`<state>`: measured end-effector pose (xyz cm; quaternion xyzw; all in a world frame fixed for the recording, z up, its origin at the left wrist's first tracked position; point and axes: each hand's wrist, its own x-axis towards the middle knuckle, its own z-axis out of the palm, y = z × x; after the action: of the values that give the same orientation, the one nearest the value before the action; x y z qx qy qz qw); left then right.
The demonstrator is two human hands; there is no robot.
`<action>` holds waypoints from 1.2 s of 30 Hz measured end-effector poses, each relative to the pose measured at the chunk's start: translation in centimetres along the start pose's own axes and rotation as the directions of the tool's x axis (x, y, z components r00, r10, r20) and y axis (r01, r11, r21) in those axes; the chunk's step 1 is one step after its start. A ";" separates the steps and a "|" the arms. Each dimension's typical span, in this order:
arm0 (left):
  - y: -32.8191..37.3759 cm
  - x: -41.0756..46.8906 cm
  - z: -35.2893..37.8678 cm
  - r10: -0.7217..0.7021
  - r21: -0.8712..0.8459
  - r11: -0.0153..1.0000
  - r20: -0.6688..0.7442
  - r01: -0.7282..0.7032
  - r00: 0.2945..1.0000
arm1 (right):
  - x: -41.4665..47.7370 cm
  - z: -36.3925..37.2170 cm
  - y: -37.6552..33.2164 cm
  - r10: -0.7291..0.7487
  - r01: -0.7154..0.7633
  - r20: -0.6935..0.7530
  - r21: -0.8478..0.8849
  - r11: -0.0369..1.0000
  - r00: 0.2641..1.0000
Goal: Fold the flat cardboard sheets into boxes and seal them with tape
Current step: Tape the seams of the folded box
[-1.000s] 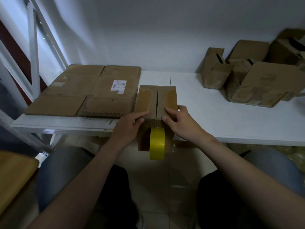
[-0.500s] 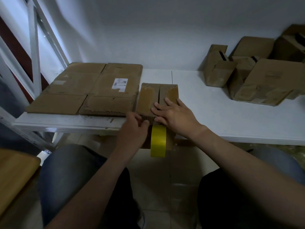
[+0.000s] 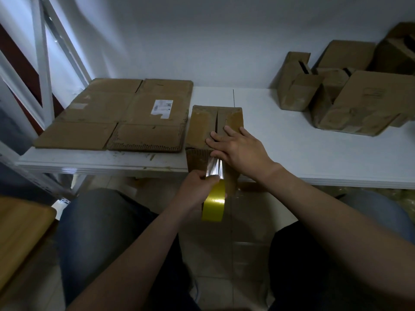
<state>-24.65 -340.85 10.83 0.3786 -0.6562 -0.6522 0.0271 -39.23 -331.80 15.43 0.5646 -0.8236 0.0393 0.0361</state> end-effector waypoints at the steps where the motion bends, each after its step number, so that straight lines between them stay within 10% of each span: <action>1: -0.3 0.0 0.0 0.017 0.037 0.999 0.000 -0.017 1.000 | 0.0 0.1 0.0 -0.002 0.003 0.004 -0.010 1.000 1.000; 19: -0.8 1.2 0.4 0.012 -0.109 0.994 -0.081 -0.021 0.997 | 0.2 1.3 0.6 -0.014 0.010 -0.102 -0.048 0.999 0.995; 25: -1.1 1.4 0.2 0.003 -0.115 0.993 -0.068 -0.011 0.998 | -2.7 0.5 3.7 0.266 -0.133 -0.307 0.392 0.910 0.914; 32: -1.2 1.3 0.8 -0.009 -0.132 0.991 -0.089 -0.003 0.996 | -3.8 3.2 9.4 0.420 -0.446 0.175 0.161 0.880 0.891; 36: -1.1 1.5 1.1 -0.016 -0.146 0.989 -0.102 0.001 0.995 | -3.4 5.1 10.0 0.367 -0.388 0.181 0.104 0.916 0.913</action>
<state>-25.81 -340.55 9.04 0.4116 -0.6028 -0.6782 0.0856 -47.39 -325.60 9.74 0.3970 -0.9128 0.0577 -0.0767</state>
